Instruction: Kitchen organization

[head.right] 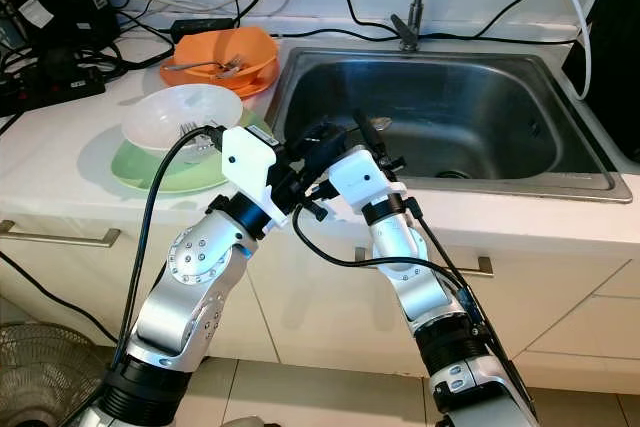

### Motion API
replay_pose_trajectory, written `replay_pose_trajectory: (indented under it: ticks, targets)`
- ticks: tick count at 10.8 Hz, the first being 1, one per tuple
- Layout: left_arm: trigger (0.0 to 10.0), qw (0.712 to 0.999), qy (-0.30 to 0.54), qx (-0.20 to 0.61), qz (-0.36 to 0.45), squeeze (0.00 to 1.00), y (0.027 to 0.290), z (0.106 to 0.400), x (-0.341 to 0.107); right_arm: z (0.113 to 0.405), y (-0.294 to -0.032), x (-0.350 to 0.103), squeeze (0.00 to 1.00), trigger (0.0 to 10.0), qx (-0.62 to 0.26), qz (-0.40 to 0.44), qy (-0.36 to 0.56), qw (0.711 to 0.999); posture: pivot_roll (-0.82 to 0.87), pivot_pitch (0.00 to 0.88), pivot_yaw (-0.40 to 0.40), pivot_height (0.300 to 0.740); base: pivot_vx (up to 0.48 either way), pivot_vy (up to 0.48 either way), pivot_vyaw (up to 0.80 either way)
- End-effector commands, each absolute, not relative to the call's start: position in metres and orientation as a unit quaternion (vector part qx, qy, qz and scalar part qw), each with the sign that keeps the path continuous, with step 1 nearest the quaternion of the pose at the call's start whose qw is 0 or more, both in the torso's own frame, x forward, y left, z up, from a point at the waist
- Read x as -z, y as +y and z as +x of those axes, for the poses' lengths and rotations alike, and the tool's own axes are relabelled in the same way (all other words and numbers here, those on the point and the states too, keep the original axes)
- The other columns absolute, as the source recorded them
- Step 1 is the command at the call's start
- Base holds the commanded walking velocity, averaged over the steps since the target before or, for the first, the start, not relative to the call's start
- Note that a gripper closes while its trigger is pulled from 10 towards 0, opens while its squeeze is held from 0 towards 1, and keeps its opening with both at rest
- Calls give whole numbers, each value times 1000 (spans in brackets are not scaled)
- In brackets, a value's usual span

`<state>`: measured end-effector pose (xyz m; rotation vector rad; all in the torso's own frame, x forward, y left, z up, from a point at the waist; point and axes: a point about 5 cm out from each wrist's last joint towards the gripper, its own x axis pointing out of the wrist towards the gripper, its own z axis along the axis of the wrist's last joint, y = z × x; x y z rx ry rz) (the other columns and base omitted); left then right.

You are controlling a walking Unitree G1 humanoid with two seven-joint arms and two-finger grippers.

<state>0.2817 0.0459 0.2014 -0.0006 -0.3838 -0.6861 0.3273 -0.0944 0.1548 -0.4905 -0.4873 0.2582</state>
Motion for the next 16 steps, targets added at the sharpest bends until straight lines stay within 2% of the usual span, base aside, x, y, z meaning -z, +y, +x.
replay_pose_trajectory:
  ticks: [1,2,10,11,16]
  targets:
    - [10000,925,-186,332,5,0,47,283,-201,326,-89,-161,0,4627,-135,-238,-252,928,87,0,64,740,0,0,0]
    - [10000,926,-187,328,8,0,48,284,-201,326,-89,-161,0,0,-135,-238,-250,929,89,0,62,740,0,0,0]
    - [10000,937,-197,288,13,0,55,291,-204,328,-95,-158,0,0,-127,-241,-241,932,93,0,58,740,0,0,0]
    - [10000,938,-195,288,14,1000,55,291,-203,328,-96,-158,0,0,-125,-240,-241,932,93,0,57,740,0,0,0]
    - [10000,939,-194,283,9,1000,56,291,-203,332,-105,-159,0,0,-111,-237,-237,936,96,0,55,740,0,0,0]
